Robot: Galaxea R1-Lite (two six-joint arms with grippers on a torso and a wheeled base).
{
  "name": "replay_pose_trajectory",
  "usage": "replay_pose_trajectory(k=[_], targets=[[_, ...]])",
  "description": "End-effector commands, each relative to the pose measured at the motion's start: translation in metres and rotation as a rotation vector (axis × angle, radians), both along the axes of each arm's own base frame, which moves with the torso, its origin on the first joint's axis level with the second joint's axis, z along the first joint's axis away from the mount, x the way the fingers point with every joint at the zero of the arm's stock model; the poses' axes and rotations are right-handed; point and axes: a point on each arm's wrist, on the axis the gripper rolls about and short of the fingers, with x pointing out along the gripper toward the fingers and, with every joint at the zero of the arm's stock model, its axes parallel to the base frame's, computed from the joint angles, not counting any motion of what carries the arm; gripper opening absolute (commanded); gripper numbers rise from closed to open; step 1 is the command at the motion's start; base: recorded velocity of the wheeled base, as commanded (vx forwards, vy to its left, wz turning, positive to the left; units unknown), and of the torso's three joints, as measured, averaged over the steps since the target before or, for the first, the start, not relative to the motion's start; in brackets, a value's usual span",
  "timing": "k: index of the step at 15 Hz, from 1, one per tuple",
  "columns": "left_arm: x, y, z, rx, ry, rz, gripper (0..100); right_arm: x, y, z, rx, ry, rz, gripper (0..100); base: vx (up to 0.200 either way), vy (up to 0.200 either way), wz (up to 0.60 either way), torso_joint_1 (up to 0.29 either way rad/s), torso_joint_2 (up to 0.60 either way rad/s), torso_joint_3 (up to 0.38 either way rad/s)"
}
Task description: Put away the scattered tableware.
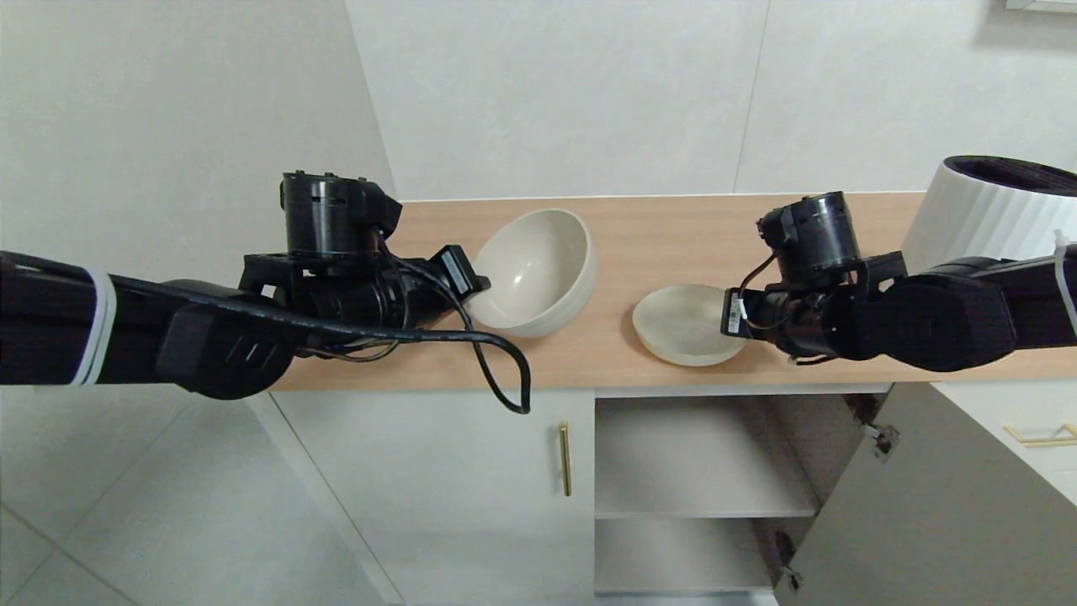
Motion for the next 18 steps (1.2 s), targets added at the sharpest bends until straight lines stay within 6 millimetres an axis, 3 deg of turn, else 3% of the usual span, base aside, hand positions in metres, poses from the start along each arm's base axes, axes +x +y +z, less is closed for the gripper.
replay_pose_trajectory(k=[1, 2, 6, 9, 12, 18], targets=[[-0.012, 0.005, 0.01, -0.007, -0.023, 0.0, 0, -0.014, -0.008, 0.018, 0.032, -0.035, 0.009, 0, 0.0, 0.0, 0.0, 0.0, 0.0, 0.0], [-0.018, 0.008, 0.012, -0.004, -0.024, -0.002, 0, -0.02, -0.011, 0.024, 0.046, -0.041, 0.025, 0, 0.0, 0.0, 0.0, 0.0, 0.0, 0.0], [-0.076, 0.043, 0.034, -0.046, -0.058, -0.081, 0, -0.077, -0.039, 0.052, 0.089, -0.05, 0.091, 0, 0.0, 0.0, 0.0, 0.0, 0.0, 0.0], [-0.109, 0.056, 0.039, -0.072, -0.057, -0.165, 0, -0.12, -0.058, 0.075, 0.136, -0.025, 0.194, 0, 0.0, 0.0, 0.0, 0.0, 0.0, 0.0], [-0.112, 0.057, 0.029, -0.009, -0.037, -0.179, 0, -0.143, -0.068, 0.064, 0.148, 0.026, 0.251, 0, 0.0, 0.0, 0.0, 0.0, 0.0, 0.0], [-0.113, 0.057, 0.024, 0.042, -0.023, -0.195, 0, -0.15, -0.071, 0.057, 0.144, 0.04, 0.263, 0, 0.0, 0.0, 0.0, 0.0, 0.0, 0.0]])
